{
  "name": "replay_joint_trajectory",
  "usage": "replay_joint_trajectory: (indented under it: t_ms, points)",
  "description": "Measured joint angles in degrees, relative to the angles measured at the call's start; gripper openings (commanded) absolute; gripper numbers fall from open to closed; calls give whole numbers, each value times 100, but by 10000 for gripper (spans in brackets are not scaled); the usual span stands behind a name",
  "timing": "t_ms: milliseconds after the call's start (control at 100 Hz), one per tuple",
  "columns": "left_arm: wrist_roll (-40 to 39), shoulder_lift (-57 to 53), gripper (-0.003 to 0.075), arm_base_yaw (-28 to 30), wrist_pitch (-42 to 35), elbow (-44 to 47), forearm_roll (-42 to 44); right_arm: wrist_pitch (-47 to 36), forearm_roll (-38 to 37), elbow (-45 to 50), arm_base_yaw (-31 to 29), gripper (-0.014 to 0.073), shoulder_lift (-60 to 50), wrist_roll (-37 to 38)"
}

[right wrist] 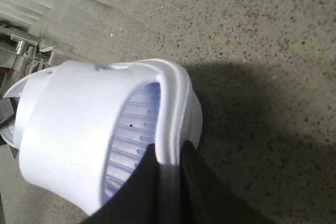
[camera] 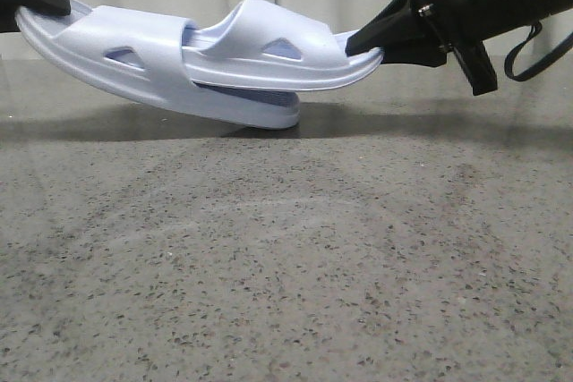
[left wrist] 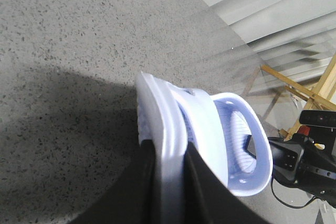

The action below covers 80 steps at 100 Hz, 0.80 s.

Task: Insert blue slippers together front up
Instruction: 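Lower the stacked slippers to the table and open both grippers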

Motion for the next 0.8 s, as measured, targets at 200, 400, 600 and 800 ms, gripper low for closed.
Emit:
replay_joint_trajectory:
  t_ms: [200, 400, 600, 800]
  points:
    - [0, 10, 15, 159, 564, 0, -10, 1424, -233, -26, -273, 213, 3, -11]
    - [61, 10, 15, 419, 788, 2, 69, 2102, -283, -53, -1034, 213, 3, -11]
    - [81, 10, 15, 459, 420, 12, 277, 2124, -790, -53, -1812, 213, -277, 0]
    - [206, 10, 15, 165, -9, 12, 287, 2165, -1040, -53, -2249, 213, -644, 10]
